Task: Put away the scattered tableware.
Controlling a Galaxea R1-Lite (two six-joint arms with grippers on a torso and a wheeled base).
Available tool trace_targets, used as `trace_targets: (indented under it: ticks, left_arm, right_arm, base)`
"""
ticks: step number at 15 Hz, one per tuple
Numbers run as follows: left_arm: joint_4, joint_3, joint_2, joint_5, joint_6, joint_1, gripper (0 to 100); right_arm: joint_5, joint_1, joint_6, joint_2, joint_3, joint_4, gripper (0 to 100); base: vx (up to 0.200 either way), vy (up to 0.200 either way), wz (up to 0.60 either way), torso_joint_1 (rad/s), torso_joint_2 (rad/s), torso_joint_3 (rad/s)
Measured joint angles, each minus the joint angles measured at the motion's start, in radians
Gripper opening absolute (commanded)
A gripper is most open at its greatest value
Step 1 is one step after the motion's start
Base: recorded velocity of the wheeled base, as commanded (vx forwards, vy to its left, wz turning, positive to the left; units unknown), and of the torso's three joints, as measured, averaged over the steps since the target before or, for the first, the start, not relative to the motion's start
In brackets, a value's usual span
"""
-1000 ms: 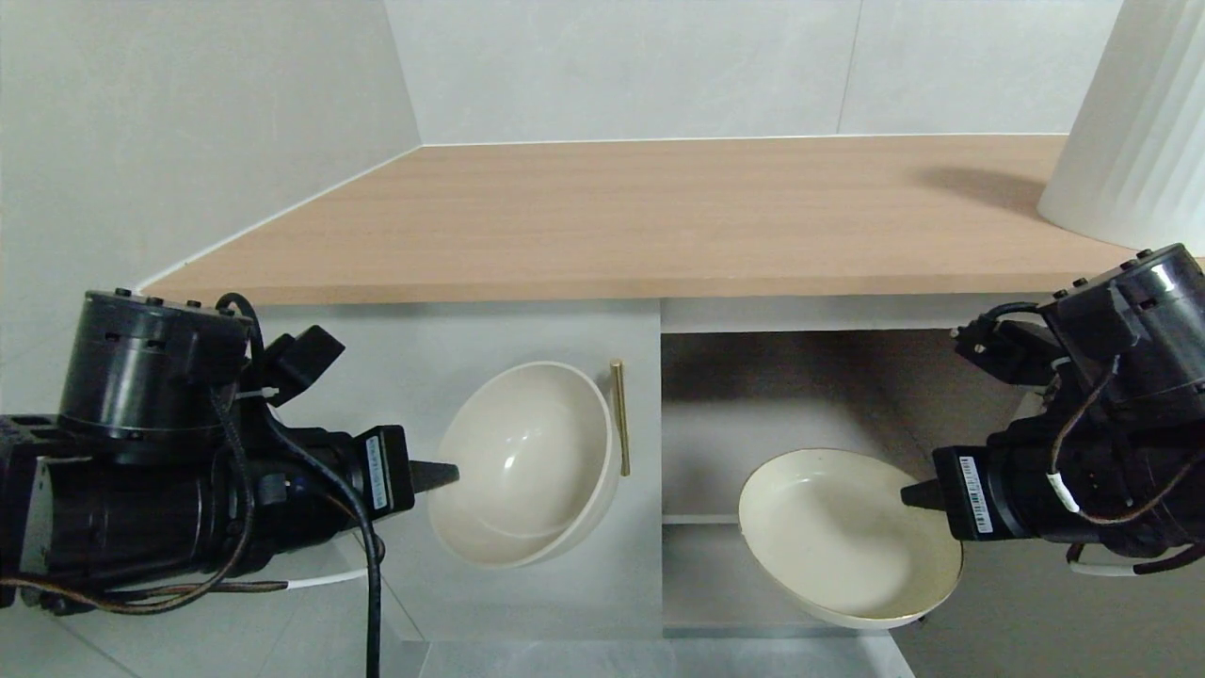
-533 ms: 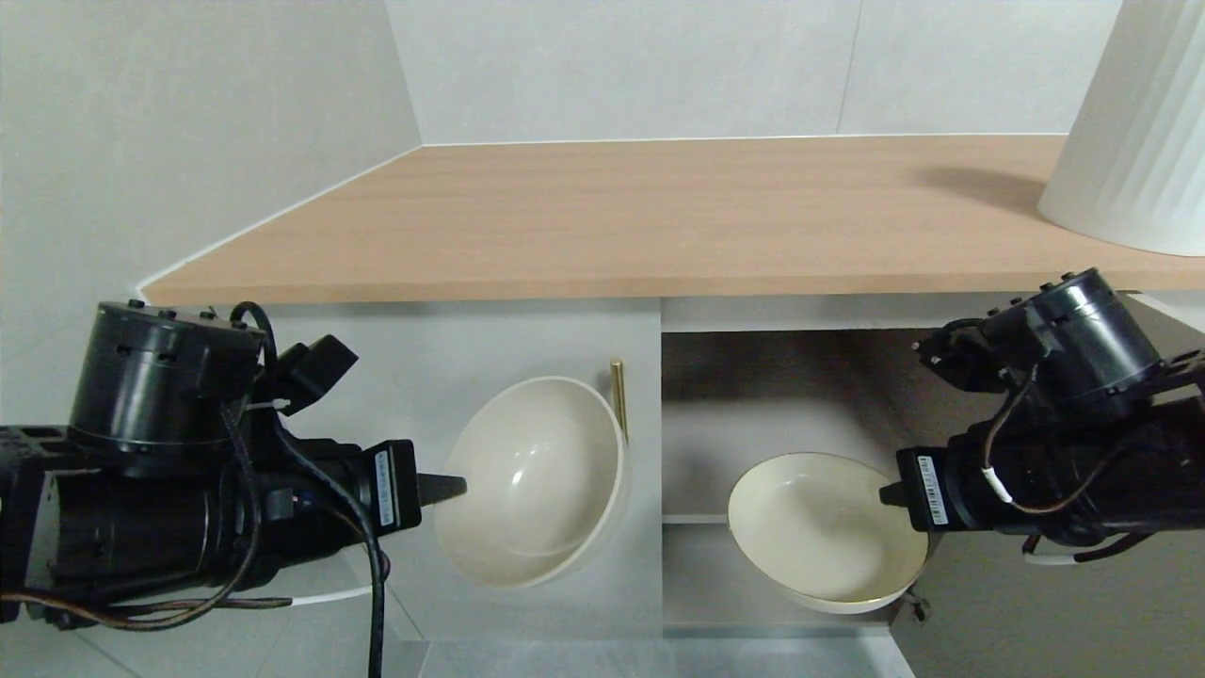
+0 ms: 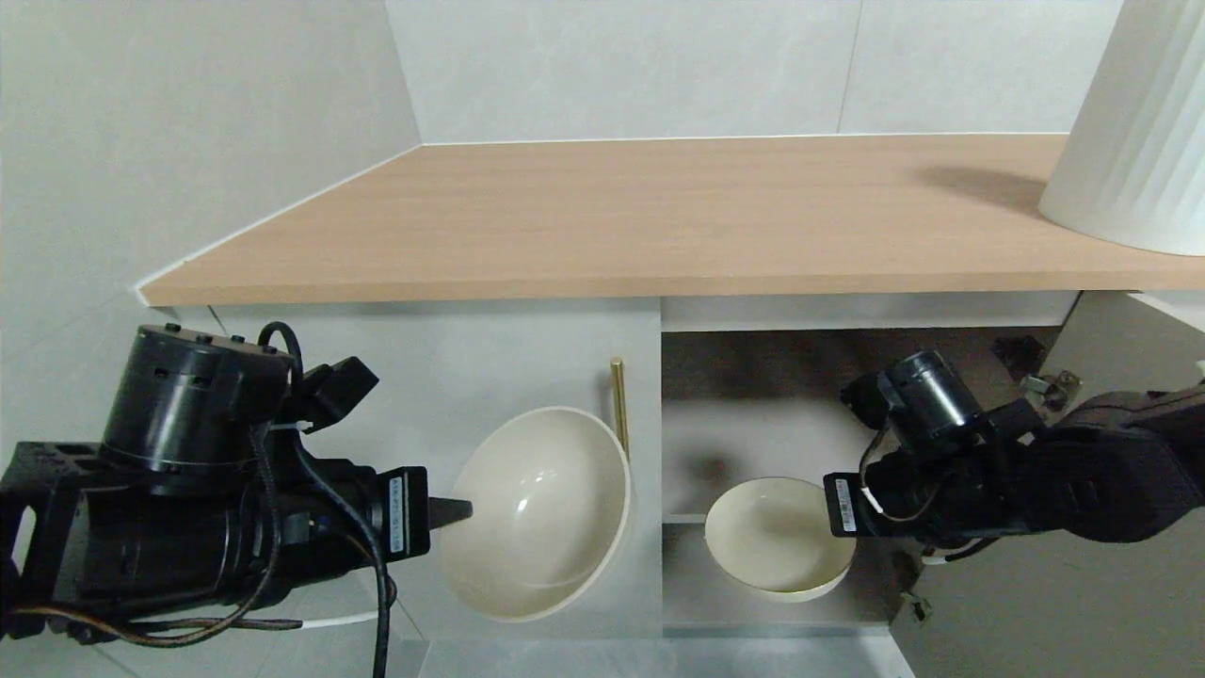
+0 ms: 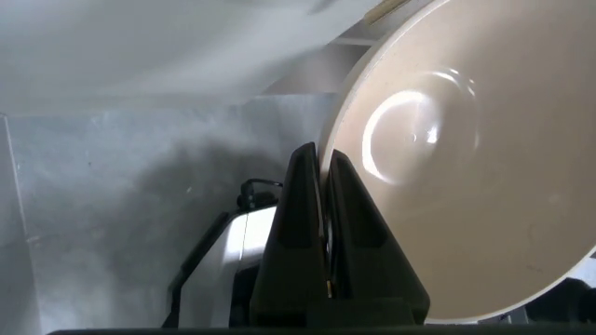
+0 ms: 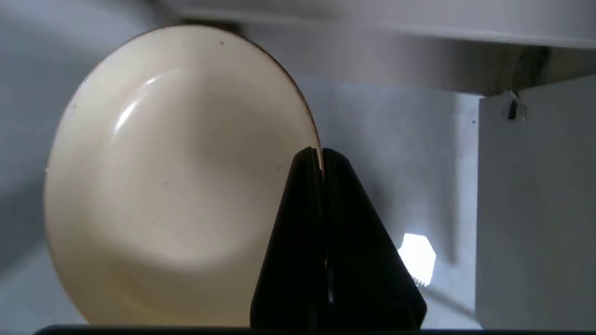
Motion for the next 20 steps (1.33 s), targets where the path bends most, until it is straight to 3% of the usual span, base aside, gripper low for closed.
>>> trace_targets:
  ticks: [4,10,20]
  left_arm:
    - [0.062,0.002,0.016,0.001,0.037,-0.025,0]
    - [0.069,0.002,0.034,0.003,0.042,-0.041,0]
    - [0.069,0.003,0.049,0.013,0.041,-0.054,0]
  right_arm:
    - [-0.064,-0.055,0.045,0.159,-0.002,-0.233,0]
    - [-0.167,-0.132,0.051,0.336,-0.011,-0.489,0]
    - [-0.220,-0.184,0.087,0.450,-0.090,-0.510,0]
  base:
    - [0.000,0.000,0.00,0.000,0.00,0.000]
    - [0.000,0.000,0.00,0.000,0.00,0.000]
    - [0.000,0.000,0.00,0.000,0.00,0.000]
